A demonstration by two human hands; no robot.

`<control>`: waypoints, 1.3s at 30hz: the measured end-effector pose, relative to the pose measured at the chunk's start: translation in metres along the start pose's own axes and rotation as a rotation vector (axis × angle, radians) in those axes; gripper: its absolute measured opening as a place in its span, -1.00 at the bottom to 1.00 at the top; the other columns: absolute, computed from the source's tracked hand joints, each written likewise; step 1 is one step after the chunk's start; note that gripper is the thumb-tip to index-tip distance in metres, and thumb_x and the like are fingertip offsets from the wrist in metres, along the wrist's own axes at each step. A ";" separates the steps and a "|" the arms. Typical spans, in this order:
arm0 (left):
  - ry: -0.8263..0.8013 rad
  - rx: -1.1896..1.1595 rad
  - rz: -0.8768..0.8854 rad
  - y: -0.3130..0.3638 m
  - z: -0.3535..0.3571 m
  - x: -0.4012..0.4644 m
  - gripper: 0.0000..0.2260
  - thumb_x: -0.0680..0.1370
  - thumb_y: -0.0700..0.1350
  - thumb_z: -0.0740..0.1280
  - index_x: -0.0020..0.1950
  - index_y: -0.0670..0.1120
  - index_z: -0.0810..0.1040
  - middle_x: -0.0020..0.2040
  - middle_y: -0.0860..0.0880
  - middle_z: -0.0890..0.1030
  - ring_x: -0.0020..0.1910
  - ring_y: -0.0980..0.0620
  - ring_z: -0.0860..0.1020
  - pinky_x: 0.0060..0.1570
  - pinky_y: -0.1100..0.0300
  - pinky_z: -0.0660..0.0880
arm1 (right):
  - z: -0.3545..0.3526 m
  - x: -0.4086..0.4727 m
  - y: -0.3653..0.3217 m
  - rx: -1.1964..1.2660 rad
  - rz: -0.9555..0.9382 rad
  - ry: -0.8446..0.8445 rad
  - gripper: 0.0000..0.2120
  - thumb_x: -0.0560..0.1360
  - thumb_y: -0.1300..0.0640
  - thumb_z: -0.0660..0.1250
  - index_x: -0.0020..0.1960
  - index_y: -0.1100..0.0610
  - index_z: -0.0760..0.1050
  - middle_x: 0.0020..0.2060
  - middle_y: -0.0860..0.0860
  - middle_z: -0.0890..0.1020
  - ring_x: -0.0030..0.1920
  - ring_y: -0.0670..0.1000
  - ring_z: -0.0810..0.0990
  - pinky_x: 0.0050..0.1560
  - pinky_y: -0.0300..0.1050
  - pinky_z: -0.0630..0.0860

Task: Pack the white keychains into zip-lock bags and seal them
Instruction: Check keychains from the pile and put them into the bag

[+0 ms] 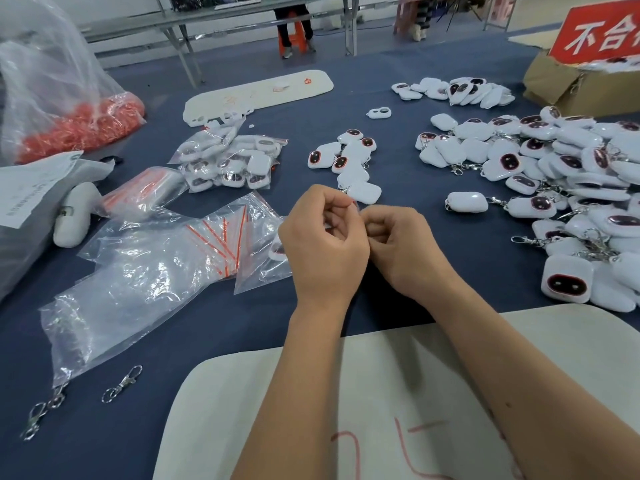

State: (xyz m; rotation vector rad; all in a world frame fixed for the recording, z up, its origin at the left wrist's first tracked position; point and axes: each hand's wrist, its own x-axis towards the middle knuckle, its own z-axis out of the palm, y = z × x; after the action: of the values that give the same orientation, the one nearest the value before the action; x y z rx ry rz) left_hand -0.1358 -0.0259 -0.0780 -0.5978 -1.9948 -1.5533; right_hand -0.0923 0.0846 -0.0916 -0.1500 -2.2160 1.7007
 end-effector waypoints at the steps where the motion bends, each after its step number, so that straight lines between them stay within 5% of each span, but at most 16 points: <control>1: 0.002 -0.005 0.003 0.000 0.000 0.000 -0.94 0.46 -0.28 0.39 -0.16 -0.14 0.58 -0.29 0.05 0.59 -0.33 0.02 0.56 -0.29 0.07 0.53 | -0.001 -0.001 -0.001 -0.003 -0.028 -0.047 -0.84 0.61 0.35 0.37 -0.01 0.17 0.70 -0.20 0.12 0.76 -0.25 -0.14 0.61 -0.22 -0.28 0.52; 4: 0.022 -0.019 0.002 -0.002 0.001 0.000 -0.94 0.46 -0.28 0.38 -0.16 -0.13 0.57 -0.30 0.04 0.58 -0.35 0.02 0.54 -0.34 0.09 0.51 | -0.002 -0.005 -0.006 0.057 -0.073 -0.024 -0.71 0.57 0.45 0.31 0.06 0.16 0.72 -0.15 0.01 0.77 -0.14 -0.11 0.69 -0.11 -0.25 0.57; 6: -0.009 -0.025 -0.004 -0.006 0.002 -0.001 -0.92 0.45 -0.28 0.38 -0.17 -0.12 0.55 -0.31 0.04 0.57 -0.37 0.01 0.53 -0.36 0.09 0.49 | -0.005 -0.004 -0.004 -0.136 -0.089 0.277 -0.74 0.54 0.41 0.36 0.05 0.13 0.72 -0.10 -0.09 0.75 -0.04 -0.07 0.70 0.01 -0.19 0.58; 9: -0.289 0.002 0.015 -0.006 0.007 -0.005 -0.88 0.45 -0.33 0.38 -0.18 -0.11 0.54 -0.32 0.01 0.56 -0.35 0.03 0.52 -0.30 0.03 0.51 | -0.019 -0.004 -0.001 -0.638 -0.001 0.694 -0.74 0.52 0.31 0.37 0.13 0.08 0.68 0.09 0.01 0.68 0.24 0.17 0.53 0.25 -0.10 0.36; 12: -0.538 0.049 0.098 -0.003 0.013 -0.012 -0.89 0.44 -0.31 0.40 -0.19 -0.11 0.57 -0.31 0.06 0.59 -0.36 0.11 0.48 -0.26 0.09 0.50 | -0.030 0.000 0.001 -0.825 0.288 0.626 -0.53 0.53 0.25 0.35 0.42 0.01 0.52 0.49 0.15 0.41 0.55 0.29 0.20 0.43 0.22 0.23; 15: -0.594 0.018 0.088 -0.004 0.015 -0.014 -0.90 0.46 -0.27 0.41 -0.21 -0.10 0.58 -0.33 0.09 0.60 -0.37 0.15 0.50 -0.28 0.27 0.46 | -0.032 0.005 0.003 -0.932 0.439 0.410 -0.42 0.57 0.21 0.30 0.57 -0.03 0.34 0.64 0.19 0.15 0.62 0.35 0.02 0.55 0.27 0.08; 18: -0.568 -0.037 -0.002 -0.005 0.014 -0.014 -0.90 0.47 -0.25 0.41 -0.22 -0.09 0.59 -0.34 0.09 0.61 -0.39 0.14 0.52 -0.31 0.34 0.44 | -0.033 0.006 0.006 -0.938 0.337 0.376 -0.47 0.57 0.26 0.30 0.52 0.00 0.42 0.54 0.13 0.32 0.48 0.30 0.25 0.42 0.16 0.24; 22: -0.408 -0.103 -0.161 -0.007 0.013 -0.009 -0.88 0.49 -0.21 0.38 -0.21 -0.03 0.58 -0.37 0.09 0.58 -0.40 0.08 0.53 -0.31 0.16 0.53 | -0.030 0.004 0.009 -0.798 0.141 0.403 -0.67 0.63 0.28 0.29 0.34 0.06 0.59 0.22 0.10 0.61 0.20 0.23 0.43 0.17 -0.08 0.29; 26: -0.223 -0.110 -0.261 -0.015 0.007 0.000 -0.88 0.52 -0.23 0.36 -0.12 -0.01 0.59 -0.27 0.01 0.63 -0.28 -0.13 0.64 -0.21 -0.15 0.62 | -0.024 0.003 0.004 -0.454 -0.028 0.345 -0.74 0.71 0.20 0.22 0.28 0.06 0.63 -0.05 0.00 0.71 -0.04 0.11 0.63 0.02 -0.09 0.49; 29: -0.157 -0.068 -0.298 -0.019 0.003 0.006 -0.88 0.56 -0.22 0.37 -0.05 -0.02 0.66 -0.17 0.06 0.67 -0.22 -0.07 0.65 -0.11 -0.09 0.63 | -0.018 0.001 0.000 -0.117 -0.011 0.153 -0.81 0.70 0.24 0.26 0.21 0.06 0.59 -0.28 -0.04 0.66 -0.41 0.03 0.63 -0.32 -0.14 0.57; 34: -0.266 -0.056 -0.265 -0.017 0.002 0.006 -0.92 0.57 -0.17 0.44 -0.08 -0.01 0.70 -0.26 0.18 0.66 -0.23 0.16 0.61 -0.16 0.28 0.51 | -0.020 0.004 0.007 0.071 0.005 0.164 -0.83 0.58 0.29 0.44 0.14 0.11 0.60 -0.12 0.02 0.76 -0.20 -0.04 0.68 -0.09 -0.15 0.61; 39: -0.415 -0.079 -0.316 -0.015 0.001 0.002 -0.81 0.57 -0.04 0.46 -0.20 -0.08 0.65 -0.34 -0.04 0.63 -0.29 -0.13 0.61 -0.20 -0.06 0.59 | -0.027 0.007 0.011 0.247 0.063 0.236 -0.88 0.63 0.17 0.41 0.09 0.10 0.73 -0.20 -0.04 0.74 -0.33 -0.17 0.54 -0.26 -0.30 0.47</control>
State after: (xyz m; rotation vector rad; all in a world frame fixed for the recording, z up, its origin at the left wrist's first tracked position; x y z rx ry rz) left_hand -0.1470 -0.0283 -0.0876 -0.7092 -2.4406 -1.8155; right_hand -0.0909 0.1145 -0.0949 -0.3424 -1.8354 1.8674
